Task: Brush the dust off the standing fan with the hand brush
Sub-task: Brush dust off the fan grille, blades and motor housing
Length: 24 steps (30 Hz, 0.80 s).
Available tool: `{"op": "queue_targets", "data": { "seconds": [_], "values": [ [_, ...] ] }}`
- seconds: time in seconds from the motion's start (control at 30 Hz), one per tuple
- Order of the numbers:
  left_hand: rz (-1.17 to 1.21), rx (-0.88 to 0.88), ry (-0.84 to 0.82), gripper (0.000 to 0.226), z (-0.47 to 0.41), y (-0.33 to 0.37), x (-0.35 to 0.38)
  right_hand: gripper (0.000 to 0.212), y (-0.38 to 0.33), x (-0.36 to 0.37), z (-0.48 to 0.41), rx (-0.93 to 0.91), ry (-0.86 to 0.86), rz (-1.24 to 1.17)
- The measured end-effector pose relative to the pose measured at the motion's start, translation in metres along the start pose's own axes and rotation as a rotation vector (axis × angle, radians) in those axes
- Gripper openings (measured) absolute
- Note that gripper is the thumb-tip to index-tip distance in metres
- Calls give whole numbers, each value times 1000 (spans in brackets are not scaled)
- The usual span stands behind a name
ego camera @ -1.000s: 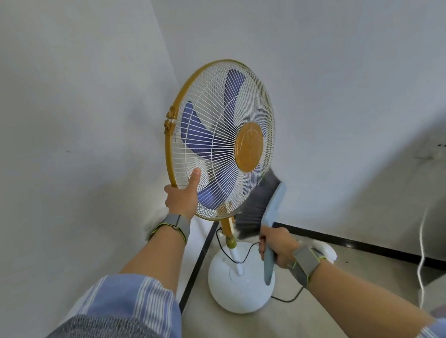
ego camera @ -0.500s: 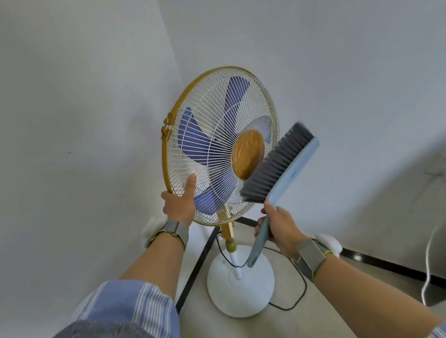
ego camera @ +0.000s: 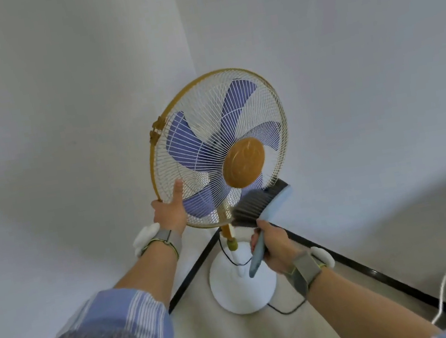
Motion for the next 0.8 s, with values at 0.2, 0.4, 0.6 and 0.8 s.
{"op": "queue_targets", "data": {
  "seconds": [0.2,0.4,0.6,0.8],
  "values": [
    [8,-38,59,106,10,-1,3,27,-35,8,25,-225,35,90],
    [27,-67,118,111,20,-1,6,29,-66,-6,-1,-254,-42,264],
    [274,-256,109,137,38,-10,17,37,-73,-62,-34,-113,36,205],
    [369,-293,-85,82,54,-9,55,36,-94,-53,-18,-210,1,129]
  ]
}}
Point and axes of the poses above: each hand's wrist, its own z-axis away from the middle knuckle, its own x-axis out of the palm, y = z × x, the point moved 10 cm from there along -z, towards the middle knuckle, and after that the axes turned 8 degrees about -x, right-handed, at the moved point
